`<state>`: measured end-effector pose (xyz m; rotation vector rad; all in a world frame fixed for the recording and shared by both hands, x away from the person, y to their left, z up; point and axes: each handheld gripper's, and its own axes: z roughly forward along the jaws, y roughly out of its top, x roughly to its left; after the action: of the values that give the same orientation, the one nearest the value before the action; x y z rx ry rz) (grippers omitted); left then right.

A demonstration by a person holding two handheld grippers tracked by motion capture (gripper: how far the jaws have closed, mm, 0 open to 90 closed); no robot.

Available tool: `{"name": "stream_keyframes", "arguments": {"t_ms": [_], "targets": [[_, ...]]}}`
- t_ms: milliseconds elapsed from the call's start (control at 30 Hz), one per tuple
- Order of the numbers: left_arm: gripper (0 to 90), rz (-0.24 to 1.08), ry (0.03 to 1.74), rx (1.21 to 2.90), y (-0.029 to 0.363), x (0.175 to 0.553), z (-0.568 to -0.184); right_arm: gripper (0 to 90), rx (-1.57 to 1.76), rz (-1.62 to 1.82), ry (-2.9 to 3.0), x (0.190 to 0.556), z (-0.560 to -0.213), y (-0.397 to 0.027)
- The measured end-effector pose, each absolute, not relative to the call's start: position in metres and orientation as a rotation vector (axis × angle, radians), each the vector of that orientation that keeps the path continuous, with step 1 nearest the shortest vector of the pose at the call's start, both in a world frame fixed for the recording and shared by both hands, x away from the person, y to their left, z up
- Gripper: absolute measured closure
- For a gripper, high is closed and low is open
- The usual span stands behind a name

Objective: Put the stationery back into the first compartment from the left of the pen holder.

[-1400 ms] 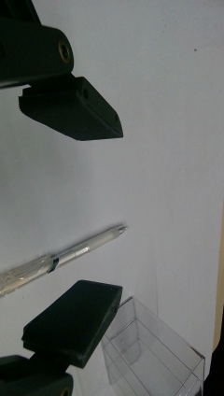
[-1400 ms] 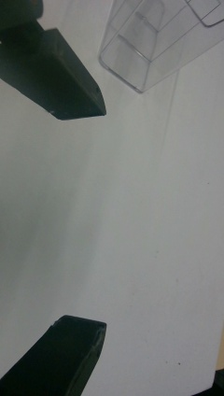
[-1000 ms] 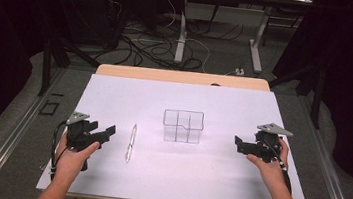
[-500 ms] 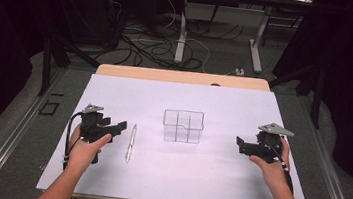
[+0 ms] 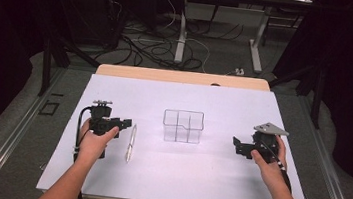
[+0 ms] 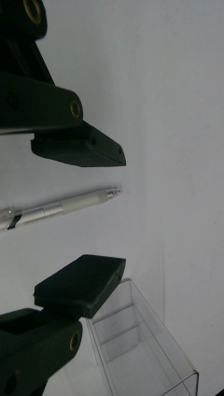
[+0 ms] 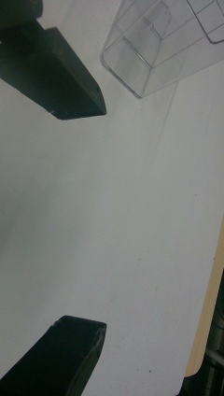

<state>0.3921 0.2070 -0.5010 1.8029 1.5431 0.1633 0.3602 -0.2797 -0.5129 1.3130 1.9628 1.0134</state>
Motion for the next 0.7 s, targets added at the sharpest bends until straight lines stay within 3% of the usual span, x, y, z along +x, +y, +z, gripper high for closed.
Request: {"name": "stream_keyframes", "arguments": {"t_ms": [700], "targets": [[66.0,-0.001,1.683,1.925,0.194,0.423,-0.521,0.0,1.352,0.995,1.980,0.361,-0.516,-0.284]]}}
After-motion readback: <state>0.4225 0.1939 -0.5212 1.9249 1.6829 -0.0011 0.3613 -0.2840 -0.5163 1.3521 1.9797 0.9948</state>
